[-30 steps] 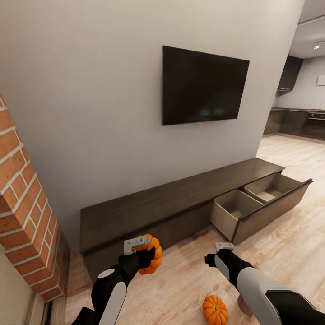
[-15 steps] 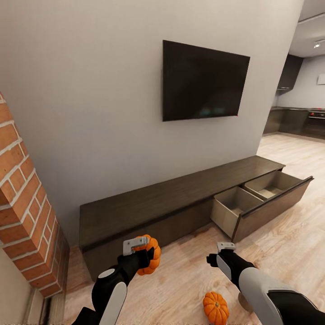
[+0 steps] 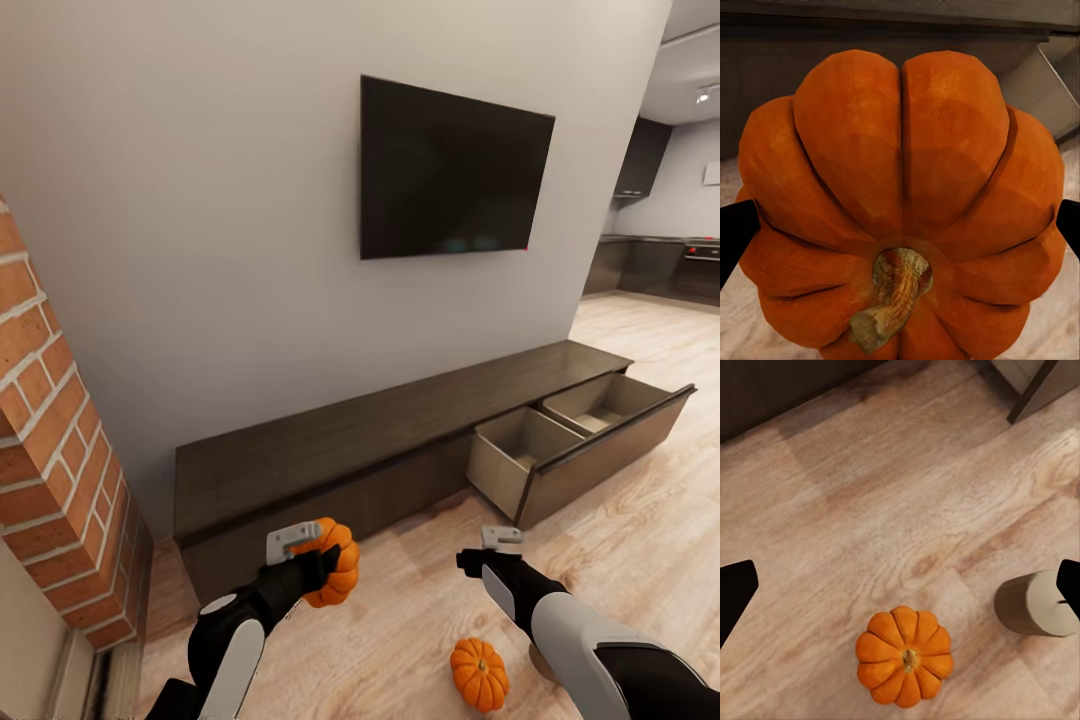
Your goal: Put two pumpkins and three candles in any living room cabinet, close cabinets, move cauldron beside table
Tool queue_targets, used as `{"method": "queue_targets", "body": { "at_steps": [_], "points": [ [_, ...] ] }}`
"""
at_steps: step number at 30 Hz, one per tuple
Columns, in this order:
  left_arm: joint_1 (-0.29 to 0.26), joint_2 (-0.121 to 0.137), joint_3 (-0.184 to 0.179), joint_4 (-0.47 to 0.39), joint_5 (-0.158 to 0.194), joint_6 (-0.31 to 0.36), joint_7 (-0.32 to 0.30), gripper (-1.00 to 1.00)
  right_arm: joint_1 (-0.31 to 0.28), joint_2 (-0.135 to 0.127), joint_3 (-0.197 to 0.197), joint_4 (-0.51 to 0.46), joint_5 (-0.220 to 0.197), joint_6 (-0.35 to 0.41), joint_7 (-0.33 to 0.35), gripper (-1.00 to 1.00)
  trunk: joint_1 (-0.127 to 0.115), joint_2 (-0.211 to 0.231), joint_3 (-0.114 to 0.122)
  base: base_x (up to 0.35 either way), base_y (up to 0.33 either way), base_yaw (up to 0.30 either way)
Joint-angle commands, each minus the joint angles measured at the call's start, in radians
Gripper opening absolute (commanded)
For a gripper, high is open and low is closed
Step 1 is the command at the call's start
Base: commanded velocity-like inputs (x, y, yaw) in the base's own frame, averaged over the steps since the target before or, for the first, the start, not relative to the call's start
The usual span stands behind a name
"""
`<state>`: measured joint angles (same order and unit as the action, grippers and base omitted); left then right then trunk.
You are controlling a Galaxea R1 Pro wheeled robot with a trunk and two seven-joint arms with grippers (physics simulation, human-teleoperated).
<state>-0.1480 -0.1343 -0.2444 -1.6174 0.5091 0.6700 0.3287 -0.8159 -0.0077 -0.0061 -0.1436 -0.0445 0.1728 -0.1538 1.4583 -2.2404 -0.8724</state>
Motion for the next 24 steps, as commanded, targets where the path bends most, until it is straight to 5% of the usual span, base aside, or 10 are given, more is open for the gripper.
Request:
{"method": "queue_targets", "body": {
  "at_steps": [1,7,24],
  "points": [
    [-0.001,0.020,0.018,-0.001,0.021,0.002,-0.043,-1.00,0.000,0.000,0.000,-0.002,-0.005,0.003,-0.002,1.00,0.004,-0.008,-0.004,0.000,0.000,0.000],
    [-0.001,0.043,0.036,-0.002,0.025,0.003,-0.128,-1.00,0.000,0.000,0.000,0.007,-0.003,-0.041,-0.003,1.00,0.027,-0.050,-0.023,0.000,0.000,0.000],
    [-0.001,0.045,0.033,-0.002,0.025,0.003,-0.137,-1.00,0.000,0.000,0.000,0.018,-0.003,-0.067,-0.003,1.00,0.092,-0.169,-0.076,0.000,0.000,0.000]
  ]
}}
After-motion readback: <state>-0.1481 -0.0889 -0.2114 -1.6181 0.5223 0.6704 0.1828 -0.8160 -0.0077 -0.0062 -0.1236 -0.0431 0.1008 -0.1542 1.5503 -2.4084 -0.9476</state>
